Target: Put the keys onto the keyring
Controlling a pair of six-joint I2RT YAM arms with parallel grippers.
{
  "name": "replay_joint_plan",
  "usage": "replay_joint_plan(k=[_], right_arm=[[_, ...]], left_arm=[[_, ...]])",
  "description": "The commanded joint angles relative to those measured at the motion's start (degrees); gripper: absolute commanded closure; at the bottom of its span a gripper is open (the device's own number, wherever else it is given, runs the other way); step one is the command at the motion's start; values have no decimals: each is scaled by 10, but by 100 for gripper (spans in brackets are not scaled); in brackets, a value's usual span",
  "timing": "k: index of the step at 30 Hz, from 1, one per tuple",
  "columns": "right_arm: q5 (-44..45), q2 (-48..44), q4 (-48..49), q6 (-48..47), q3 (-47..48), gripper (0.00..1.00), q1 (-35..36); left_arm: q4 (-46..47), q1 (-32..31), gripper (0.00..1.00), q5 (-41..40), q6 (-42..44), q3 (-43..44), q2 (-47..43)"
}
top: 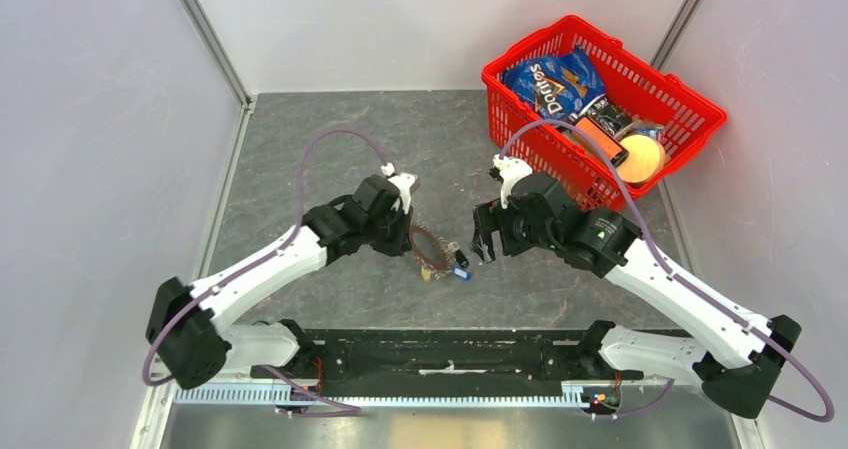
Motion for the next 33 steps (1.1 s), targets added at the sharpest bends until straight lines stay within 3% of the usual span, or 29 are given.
replay_joint_plan(k=[1,9,13,18,25,33], right_arm=[[-6,-16,2,4,28,10,4],[-14,-20,-14,4,50,10,5],[-30,-21,-24,1,67,11,5],[-65,-24,-27,-1,88,10,7],[-135,-31,-25,-9,113,10,10],[-131,-34,-25,-2,93,10,12]], left_arm=[[-44,-2,98,5,60,47,-76],[-48,-2,98,58,114,90,-161],[-48,-2,98,123,140,108,-187],[-47,-2,77,214,176,110,-223],[-51,-2,77,277,200,119,-242],[-52,-2,81,259,185,113,-240]])
